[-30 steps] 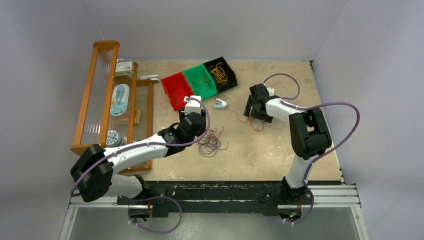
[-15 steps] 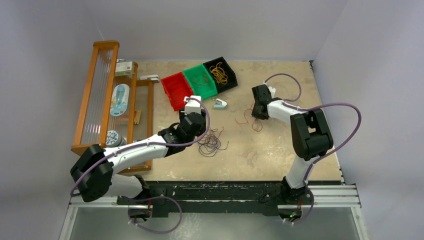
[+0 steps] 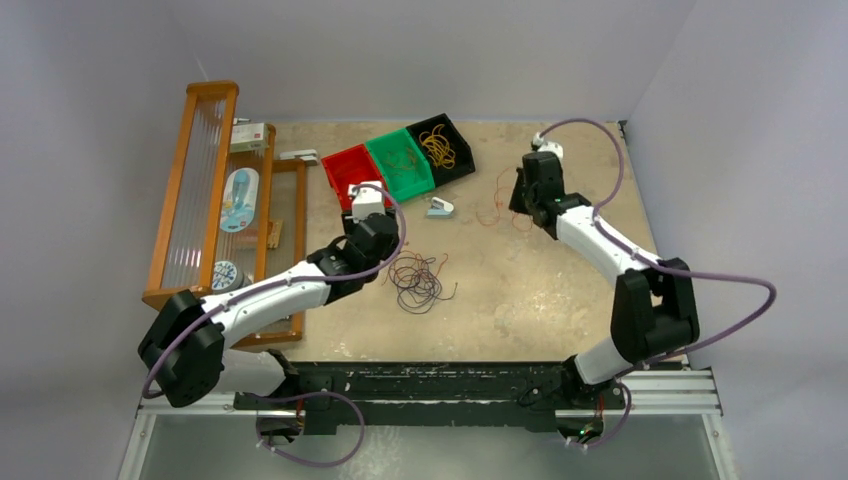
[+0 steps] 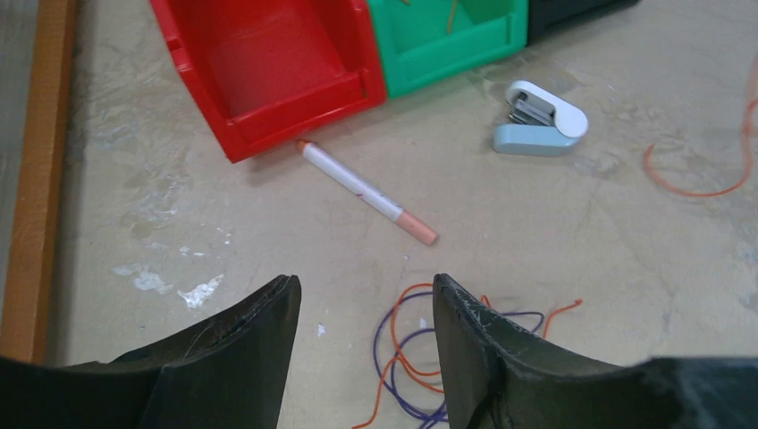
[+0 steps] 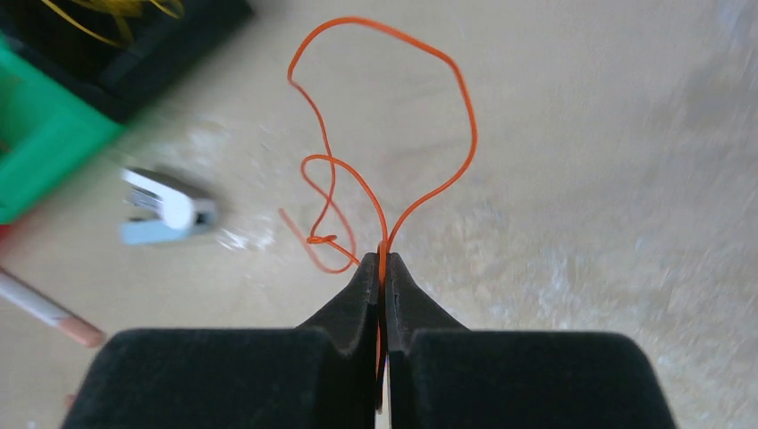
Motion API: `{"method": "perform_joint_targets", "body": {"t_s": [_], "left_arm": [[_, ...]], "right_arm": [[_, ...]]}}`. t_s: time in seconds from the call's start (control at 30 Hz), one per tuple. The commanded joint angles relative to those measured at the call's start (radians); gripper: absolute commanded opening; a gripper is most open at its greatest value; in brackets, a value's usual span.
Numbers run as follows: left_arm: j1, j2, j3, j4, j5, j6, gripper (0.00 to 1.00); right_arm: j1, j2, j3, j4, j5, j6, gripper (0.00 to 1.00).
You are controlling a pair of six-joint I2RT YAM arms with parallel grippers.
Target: Untangle the cables
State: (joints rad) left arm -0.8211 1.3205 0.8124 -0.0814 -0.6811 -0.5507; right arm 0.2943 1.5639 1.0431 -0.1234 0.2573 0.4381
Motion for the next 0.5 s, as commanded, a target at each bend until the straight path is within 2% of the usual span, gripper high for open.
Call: {"method": "perform_joint_targets", "body": {"t_s": [0.0,0.1,0.3,0.47], "left_arm": [[0.083,-0.048,0.036,-0.040,0.026,-0.104,0.56],[0.157,-0.074,0.022,-0.062,0.080,-0.138,0.56],[0.254,-0.130,0.029,-0.149,0.071,-0.152,0.56],[0.337,-0.180,0.023,-0.193,0.096,-0.158,0.57]], "right_arm": [[0.002,-0.069,0.109,0.090,-0.035,-0.113,0.00],[0.002,-0.067,0.174,0.107,-0.114,-0.157,0.00],[0.011,-0.020,0.296,0.176,-0.332,-0.257,0.00],[0.056,0.076,0.419,0.186,-0.375,-0.322,0.00]]}}
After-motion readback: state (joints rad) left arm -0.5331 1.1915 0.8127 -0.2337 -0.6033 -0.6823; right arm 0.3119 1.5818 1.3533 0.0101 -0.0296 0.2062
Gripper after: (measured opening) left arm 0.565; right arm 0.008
